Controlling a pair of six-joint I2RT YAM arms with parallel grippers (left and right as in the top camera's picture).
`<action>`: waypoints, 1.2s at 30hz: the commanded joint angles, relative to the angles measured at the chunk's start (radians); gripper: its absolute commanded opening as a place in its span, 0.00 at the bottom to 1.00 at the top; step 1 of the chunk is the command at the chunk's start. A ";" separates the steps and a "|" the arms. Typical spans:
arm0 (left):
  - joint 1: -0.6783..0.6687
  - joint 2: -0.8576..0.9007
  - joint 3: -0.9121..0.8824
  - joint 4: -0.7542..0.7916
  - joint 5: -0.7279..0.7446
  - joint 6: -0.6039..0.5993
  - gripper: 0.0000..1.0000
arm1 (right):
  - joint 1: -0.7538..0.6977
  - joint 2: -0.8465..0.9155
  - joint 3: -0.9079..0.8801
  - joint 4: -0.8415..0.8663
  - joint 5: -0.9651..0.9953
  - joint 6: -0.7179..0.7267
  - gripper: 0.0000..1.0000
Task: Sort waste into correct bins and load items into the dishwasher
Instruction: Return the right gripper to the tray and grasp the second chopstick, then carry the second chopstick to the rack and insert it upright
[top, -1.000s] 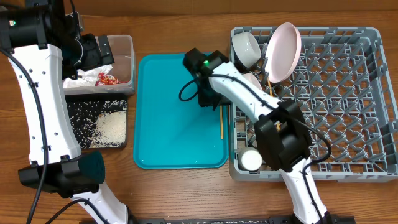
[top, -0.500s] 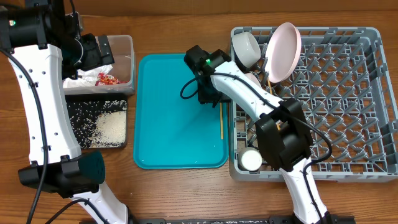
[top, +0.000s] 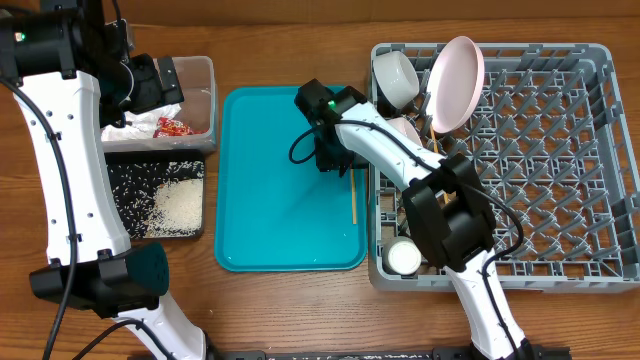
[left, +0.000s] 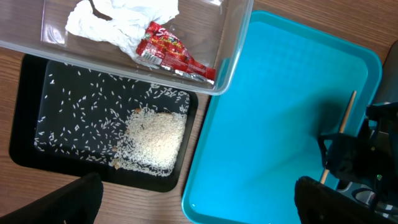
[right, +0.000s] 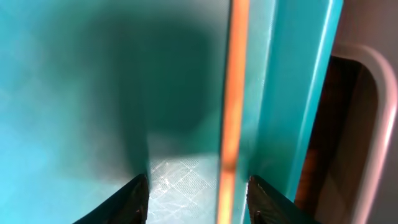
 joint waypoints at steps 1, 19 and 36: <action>0.000 -0.005 0.007 0.001 0.003 0.011 1.00 | 0.002 0.008 -0.049 0.011 -0.011 -0.007 0.53; 0.000 -0.005 0.007 0.001 0.003 0.011 1.00 | 0.030 -0.016 0.052 -0.110 -0.186 -0.099 0.04; 0.000 -0.005 0.007 0.001 0.003 0.011 1.00 | -0.041 -0.385 0.494 -0.526 -0.066 -0.113 0.04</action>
